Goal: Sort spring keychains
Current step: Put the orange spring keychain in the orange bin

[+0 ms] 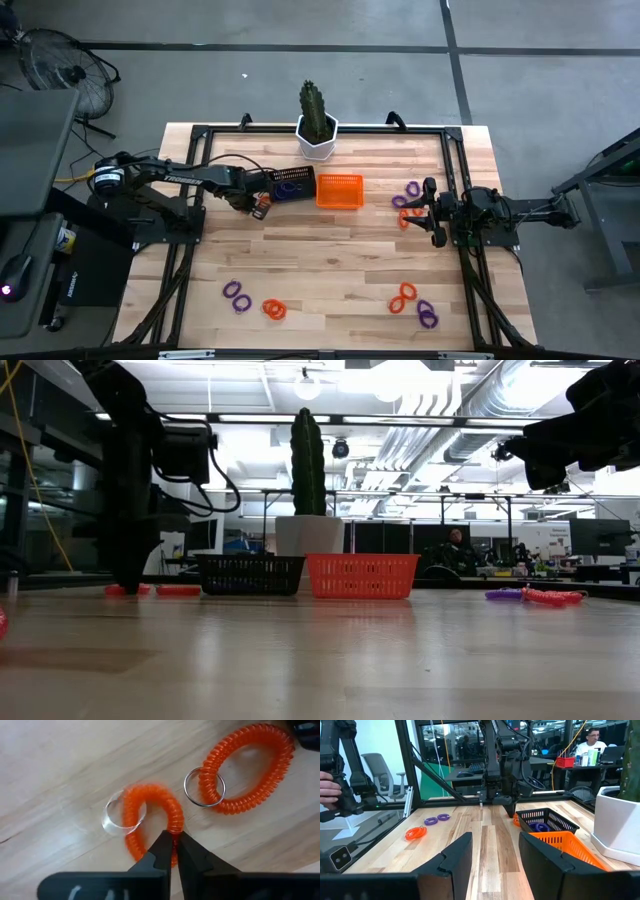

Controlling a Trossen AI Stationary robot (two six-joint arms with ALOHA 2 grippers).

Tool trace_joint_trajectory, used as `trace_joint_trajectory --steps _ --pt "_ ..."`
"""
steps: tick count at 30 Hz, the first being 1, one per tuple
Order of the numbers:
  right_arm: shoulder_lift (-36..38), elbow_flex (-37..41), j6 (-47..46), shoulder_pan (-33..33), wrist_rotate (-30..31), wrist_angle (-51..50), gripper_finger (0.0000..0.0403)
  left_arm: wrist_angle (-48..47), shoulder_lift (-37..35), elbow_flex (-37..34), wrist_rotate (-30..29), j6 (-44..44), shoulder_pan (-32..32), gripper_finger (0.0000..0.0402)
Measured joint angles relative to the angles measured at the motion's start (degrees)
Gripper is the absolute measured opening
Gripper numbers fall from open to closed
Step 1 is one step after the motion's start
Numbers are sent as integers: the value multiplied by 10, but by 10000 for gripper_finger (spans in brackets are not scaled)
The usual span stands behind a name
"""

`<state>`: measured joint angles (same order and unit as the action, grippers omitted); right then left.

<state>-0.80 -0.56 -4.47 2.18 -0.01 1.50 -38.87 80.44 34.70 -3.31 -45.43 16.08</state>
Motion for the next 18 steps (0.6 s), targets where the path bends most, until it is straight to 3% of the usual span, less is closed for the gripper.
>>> trace_joint_trajectory --steps 8,18 --pt "0 0 0 0 0 0 157 -16 -53 8 12 7 0 11" --pt "0 0 0 0 0 0 158 -15 -146 84 10 33 0 11"
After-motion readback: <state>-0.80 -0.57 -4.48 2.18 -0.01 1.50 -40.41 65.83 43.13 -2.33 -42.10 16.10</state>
